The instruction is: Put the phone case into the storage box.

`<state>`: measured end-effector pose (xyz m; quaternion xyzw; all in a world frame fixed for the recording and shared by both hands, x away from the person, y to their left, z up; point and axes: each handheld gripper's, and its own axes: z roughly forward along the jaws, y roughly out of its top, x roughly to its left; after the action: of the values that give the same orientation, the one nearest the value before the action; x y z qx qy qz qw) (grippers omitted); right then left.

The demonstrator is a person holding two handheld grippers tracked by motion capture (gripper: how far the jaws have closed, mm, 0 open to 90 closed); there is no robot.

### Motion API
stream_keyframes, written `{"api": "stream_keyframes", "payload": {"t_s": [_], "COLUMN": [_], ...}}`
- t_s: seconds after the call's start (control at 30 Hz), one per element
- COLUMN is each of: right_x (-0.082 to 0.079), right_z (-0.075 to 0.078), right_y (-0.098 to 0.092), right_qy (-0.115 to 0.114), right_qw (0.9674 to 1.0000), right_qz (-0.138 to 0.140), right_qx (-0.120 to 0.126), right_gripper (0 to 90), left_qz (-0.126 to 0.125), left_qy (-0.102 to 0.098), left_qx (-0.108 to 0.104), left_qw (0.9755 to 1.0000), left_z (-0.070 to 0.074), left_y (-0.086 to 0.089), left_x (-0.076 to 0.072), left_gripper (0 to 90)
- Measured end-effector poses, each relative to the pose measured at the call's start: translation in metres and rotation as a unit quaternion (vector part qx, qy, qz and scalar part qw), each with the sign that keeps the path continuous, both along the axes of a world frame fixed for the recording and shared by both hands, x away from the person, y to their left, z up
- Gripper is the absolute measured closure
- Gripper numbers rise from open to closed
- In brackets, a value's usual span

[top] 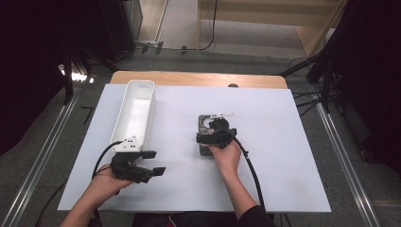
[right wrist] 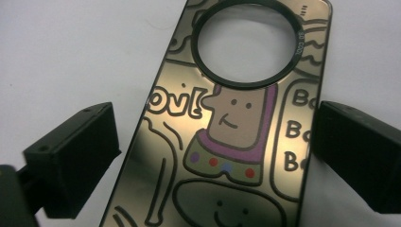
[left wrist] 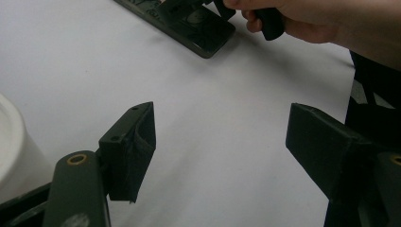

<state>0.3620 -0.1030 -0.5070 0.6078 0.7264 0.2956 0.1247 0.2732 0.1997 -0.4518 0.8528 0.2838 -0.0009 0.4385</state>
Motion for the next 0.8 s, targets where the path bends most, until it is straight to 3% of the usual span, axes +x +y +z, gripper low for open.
{"api": "stream_keyframes", "payload": {"t_s": [0.63,0.8], "right_x": [-0.0009,-0.0016], "right_z": [0.0004,-0.001], "right_y": [0.003,0.0063], "right_qy": [0.001,-0.004], "right_qw": [0.9999,0.9996], "right_qz": [-0.005,-0.004], "right_qx": [-0.013,-0.028], "right_gripper": [4.3,3.7], "left_qz": [-0.001,-0.002], "left_qy": [0.001,0.001], "left_qx": [0.0,0.001], "left_qw": [1.0,1.0], "left_z": [0.0,0.0], "left_y": [-0.0005,-0.0006], "left_x": [0.0002,0.0002], "left_gripper": [25.1,25.1]}}
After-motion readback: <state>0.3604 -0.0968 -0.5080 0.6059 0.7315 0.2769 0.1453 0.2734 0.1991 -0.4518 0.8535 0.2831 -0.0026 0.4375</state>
